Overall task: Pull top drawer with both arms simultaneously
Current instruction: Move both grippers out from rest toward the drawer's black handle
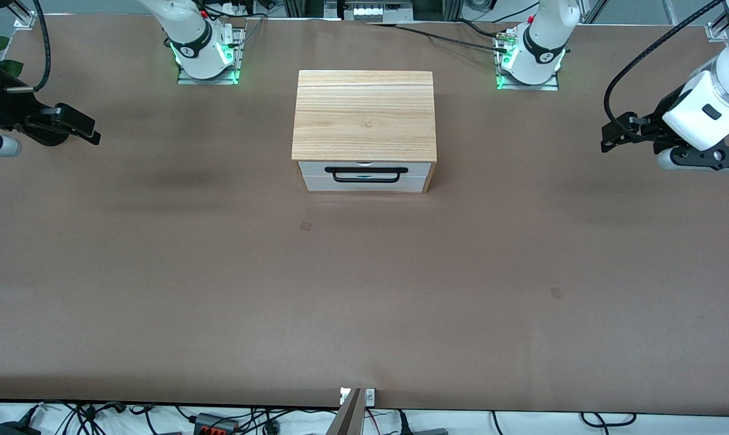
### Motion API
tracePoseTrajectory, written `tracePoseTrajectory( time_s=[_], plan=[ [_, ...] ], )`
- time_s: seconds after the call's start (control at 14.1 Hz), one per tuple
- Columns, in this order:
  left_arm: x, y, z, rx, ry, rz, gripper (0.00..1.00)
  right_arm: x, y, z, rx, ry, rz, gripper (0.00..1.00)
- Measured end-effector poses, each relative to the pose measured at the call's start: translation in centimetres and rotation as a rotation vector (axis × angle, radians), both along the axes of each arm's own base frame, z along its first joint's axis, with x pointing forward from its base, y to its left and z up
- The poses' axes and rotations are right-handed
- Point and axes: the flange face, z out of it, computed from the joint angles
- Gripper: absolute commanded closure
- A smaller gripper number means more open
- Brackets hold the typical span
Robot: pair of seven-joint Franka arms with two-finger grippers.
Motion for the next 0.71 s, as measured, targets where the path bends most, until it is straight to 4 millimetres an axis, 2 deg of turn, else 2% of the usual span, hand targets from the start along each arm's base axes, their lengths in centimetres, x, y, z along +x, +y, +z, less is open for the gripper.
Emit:
tracePoseTrajectory(
  time_s=[0.35, 0.71],
  plan=[
    [0.2, 0.6, -0.2, 0.000, 0.004, 0.012, 0.00, 0.0, 0.0, 0.0, 0.000, 0.000, 0.001, 0.00],
    [1.4, 1.3, -2.3, -0.003, 0.037, 0.023, 0.00, 0.0, 0.0, 0.0, 0.000, 0.000, 0.001, 0.00]
  ],
)
